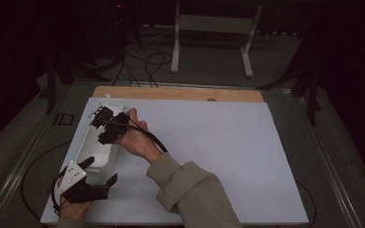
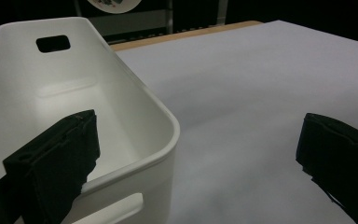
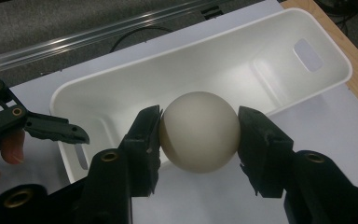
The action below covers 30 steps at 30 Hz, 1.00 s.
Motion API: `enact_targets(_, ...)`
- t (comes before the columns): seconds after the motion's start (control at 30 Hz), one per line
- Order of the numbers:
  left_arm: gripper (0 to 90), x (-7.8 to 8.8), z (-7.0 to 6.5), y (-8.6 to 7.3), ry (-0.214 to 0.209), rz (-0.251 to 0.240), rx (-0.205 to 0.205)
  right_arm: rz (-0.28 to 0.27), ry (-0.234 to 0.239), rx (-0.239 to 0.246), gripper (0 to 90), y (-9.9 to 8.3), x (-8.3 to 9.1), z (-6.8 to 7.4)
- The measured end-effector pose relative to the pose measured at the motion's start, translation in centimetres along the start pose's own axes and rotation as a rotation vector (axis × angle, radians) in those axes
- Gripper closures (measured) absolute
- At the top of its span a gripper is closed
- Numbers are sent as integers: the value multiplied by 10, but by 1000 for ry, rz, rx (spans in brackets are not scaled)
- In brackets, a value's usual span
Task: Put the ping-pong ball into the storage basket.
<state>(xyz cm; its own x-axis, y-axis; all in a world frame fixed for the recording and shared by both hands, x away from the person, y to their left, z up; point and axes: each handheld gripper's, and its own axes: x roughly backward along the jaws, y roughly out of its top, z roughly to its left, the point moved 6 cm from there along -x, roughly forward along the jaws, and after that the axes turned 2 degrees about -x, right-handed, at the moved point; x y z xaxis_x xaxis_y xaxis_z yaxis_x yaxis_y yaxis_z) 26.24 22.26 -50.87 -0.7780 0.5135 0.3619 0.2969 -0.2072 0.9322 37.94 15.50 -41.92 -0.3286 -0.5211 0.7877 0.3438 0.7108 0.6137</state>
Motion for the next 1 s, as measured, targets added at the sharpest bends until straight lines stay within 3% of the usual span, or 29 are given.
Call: enact_targets(1.0,1,0,0,0,1,1,0,37,7,11,501,4,-17,8)
